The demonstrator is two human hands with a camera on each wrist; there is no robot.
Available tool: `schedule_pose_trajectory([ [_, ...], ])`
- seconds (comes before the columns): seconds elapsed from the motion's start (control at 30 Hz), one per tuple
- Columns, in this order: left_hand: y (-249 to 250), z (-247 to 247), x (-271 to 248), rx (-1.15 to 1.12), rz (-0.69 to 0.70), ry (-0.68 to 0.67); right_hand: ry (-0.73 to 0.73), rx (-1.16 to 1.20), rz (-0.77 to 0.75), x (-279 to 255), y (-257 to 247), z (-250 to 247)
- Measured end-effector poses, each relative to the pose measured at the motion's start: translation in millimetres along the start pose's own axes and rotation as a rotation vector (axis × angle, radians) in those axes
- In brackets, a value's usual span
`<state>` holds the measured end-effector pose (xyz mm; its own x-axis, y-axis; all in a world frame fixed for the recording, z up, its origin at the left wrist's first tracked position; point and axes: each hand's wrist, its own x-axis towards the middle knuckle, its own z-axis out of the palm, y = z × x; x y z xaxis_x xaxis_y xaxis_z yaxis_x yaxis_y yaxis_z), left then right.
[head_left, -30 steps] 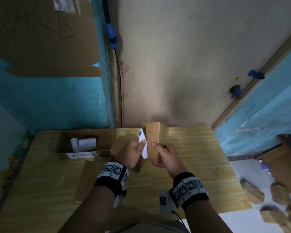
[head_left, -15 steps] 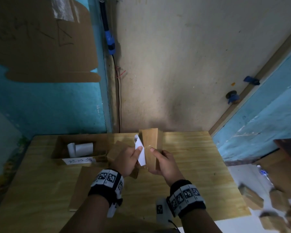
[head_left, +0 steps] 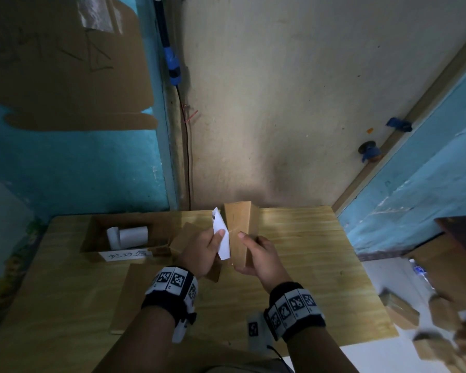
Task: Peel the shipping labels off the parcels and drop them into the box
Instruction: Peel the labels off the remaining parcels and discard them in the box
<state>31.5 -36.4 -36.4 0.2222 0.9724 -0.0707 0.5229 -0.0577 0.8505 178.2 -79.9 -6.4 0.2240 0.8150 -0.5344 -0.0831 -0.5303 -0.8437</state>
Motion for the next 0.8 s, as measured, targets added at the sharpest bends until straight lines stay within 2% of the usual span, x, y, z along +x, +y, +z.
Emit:
schedule_pose_trajectory([
  [0.4,-8,1,-2,-0.173,-0.115,-0.025,0.0,-0.008,0.003,0,4,1],
  [0.8,-5,-4,-9,-0.249,-0.104,-0.013,0.016,0.037,-0.015,1,12,6],
])
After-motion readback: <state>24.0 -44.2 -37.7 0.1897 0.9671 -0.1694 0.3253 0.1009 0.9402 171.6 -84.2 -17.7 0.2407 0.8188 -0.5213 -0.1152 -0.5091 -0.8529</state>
